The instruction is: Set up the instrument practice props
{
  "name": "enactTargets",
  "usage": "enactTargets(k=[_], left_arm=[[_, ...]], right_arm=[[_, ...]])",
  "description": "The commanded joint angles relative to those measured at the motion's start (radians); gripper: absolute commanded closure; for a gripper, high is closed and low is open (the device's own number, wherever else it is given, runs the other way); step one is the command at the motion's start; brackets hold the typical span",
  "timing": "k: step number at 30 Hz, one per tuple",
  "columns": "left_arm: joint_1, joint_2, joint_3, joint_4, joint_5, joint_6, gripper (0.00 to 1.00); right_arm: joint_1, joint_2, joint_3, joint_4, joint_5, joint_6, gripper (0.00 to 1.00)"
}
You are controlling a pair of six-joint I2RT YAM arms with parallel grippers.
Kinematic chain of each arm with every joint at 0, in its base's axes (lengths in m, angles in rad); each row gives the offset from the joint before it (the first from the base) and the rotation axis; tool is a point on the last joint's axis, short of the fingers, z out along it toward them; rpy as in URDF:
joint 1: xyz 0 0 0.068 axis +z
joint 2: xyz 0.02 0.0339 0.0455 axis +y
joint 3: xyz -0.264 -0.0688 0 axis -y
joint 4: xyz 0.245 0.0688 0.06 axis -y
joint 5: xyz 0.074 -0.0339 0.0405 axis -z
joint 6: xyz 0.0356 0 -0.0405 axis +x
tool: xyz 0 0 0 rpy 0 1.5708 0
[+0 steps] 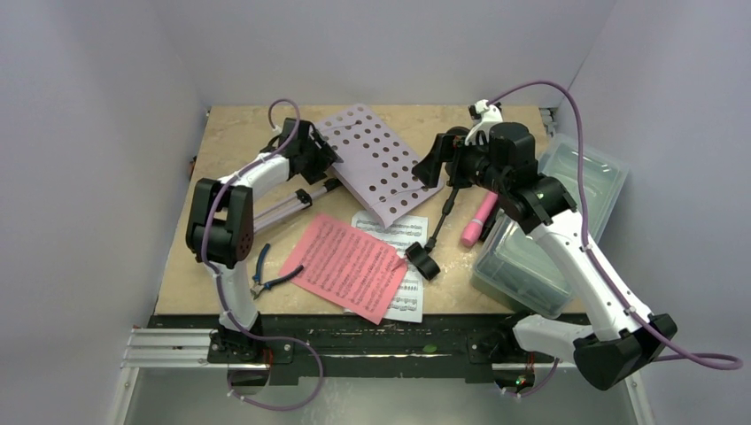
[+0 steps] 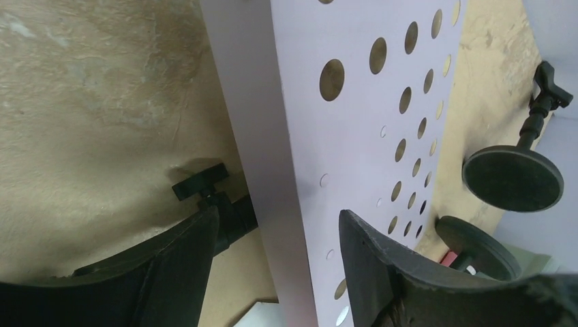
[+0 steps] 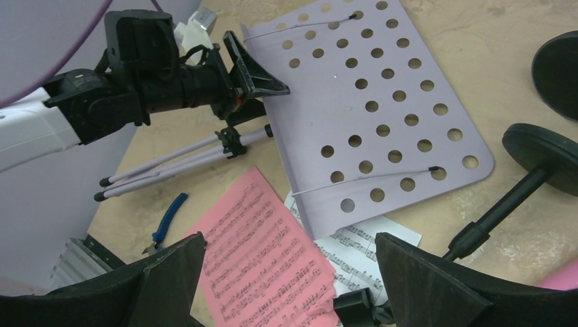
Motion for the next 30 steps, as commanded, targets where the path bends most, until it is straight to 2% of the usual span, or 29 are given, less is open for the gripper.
enactTargets(k=[1,8,13,18,22,28,30], left_arm=[[0.011,0.020,-0.029,0.130,0.081,0.036,0.37],[0.020,0.042,-0.067,0.202,0.127,0.020,0.40],[0.027,0.053,-0.075,0.240,0.193,0.028,0.50],[0.055,0.004,-0.110,0.359,0.264,0.027,0.68],[0.094,-0.043,-0.141,0.455,0.349,-0.021,0.88],[0.121,-0.176,-0.139,0.605,0.435,-0.096,1.00],[0.120,-0.234,-0.109,0.618,0.437,-0.113,1.00]], right_arm=[[-0.001,0.003,0.024,0.036,-0.050,0.032,0.01],[-0.001,-0.017,-0.004,0.050,-0.058,0.049,0.01],[-0.001,-0.017,-0.026,0.071,-0.096,0.070,0.01],[-0.002,-0.031,-0.077,0.108,-0.137,0.107,0.01],[-0.002,-0.053,-0.141,0.171,-0.163,0.144,0.01],[0.001,-0.067,-0.173,0.221,-0.215,0.191,0.01],[0.001,-0.076,-0.183,0.238,-0.215,0.204,0.01]])
